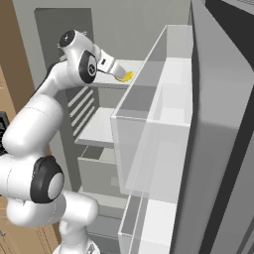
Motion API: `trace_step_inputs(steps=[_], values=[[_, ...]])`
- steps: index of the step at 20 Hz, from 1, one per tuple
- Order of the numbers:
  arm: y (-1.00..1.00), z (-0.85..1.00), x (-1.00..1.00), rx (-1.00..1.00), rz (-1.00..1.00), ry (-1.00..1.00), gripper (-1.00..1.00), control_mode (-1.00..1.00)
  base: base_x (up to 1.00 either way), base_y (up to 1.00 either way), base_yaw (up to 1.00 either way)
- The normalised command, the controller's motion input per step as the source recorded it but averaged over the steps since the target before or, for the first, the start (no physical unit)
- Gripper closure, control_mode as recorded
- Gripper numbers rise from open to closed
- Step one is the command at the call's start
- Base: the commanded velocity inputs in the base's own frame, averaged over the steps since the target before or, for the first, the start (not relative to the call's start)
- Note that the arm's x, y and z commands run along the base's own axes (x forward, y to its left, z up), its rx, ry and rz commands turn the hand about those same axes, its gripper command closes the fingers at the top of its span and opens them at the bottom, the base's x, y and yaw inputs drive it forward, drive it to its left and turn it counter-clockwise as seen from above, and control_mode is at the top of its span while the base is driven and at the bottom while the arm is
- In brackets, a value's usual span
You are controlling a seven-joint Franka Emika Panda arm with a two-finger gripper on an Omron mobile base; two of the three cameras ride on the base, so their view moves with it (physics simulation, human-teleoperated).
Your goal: There is a bowl on the dining counter. Grab a lemon wedge from the fridge and place it in the bowl. Then get the liquor bottle and glass cup from the cabinet and place them next to the bowl.
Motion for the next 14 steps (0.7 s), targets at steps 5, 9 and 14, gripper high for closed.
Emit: trace_step_inputs(steps=[5, 9, 14], values=[[-0.02, -0.06, 0.2, 0.0, 0.0, 0.0, -1.0, -1.0, 0.0, 0.0, 0.0], [0.0, -0.1, 0.26, 0.0, 0.0, 0.0, -1.0, -1.0, 0.0, 0.0, 0.0], [-0.01, -0.15, 0.23, 0.0, 0.0, 0.0, -1.0, -1.0, 0.0, 0.0, 0.0]])
